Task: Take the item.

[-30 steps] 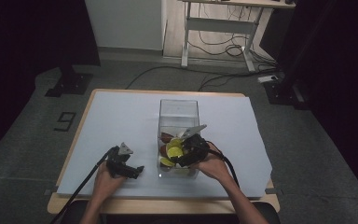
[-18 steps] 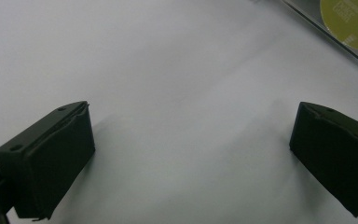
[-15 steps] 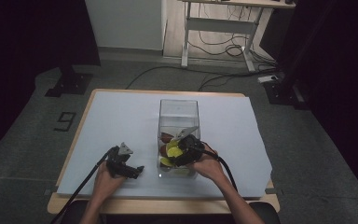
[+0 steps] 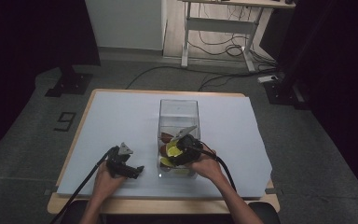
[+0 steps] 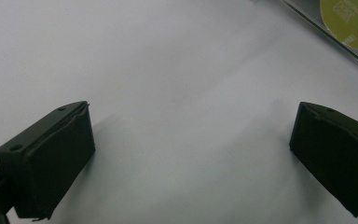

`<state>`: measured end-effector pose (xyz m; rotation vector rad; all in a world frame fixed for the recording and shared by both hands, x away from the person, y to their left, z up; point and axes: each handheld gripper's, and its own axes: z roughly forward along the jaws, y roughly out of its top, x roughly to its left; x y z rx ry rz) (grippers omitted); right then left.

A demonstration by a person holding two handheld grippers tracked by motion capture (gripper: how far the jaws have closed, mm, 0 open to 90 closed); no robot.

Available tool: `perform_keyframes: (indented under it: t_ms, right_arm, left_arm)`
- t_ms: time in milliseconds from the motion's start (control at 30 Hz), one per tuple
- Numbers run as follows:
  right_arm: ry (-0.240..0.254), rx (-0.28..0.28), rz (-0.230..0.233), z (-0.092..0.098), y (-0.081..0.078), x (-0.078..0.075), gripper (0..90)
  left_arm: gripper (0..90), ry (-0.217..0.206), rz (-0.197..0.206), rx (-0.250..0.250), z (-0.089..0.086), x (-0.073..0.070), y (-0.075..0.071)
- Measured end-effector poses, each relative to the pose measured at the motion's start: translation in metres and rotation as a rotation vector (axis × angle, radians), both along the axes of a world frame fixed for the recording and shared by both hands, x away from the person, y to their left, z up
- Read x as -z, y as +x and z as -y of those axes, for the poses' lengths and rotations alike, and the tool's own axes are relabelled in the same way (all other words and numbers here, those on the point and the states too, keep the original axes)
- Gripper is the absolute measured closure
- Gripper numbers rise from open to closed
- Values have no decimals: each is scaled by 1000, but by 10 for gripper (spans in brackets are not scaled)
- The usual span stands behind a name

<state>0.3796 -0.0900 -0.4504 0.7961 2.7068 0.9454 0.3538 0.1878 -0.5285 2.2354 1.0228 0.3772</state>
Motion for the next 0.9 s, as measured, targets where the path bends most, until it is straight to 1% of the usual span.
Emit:
perform_keyframes:
  t_ms: [133, 233, 333, 533, 900]
  right_arm:
    - [2, 4, 1, 0, -1, 0, 380]
    - [13, 5, 3, 1, -1, -1, 381]
    - [35, 2, 5, 2, -2, -5, 381]
    - [42, -7, 12, 4, -4, -10, 381]
    - [63, -9, 28, 14, -8, -26, 381]
  left_arm:
    - [0, -1, -1, 1, 0, 0, 0]
    - [0, 1, 1, 1, 0, 0, 0]
    - [0, 1, 1, 0, 0, 0, 0]
    - [0, 1, 0, 1, 0, 0, 0]
    - [0, 1, 1, 1, 0, 0, 0]
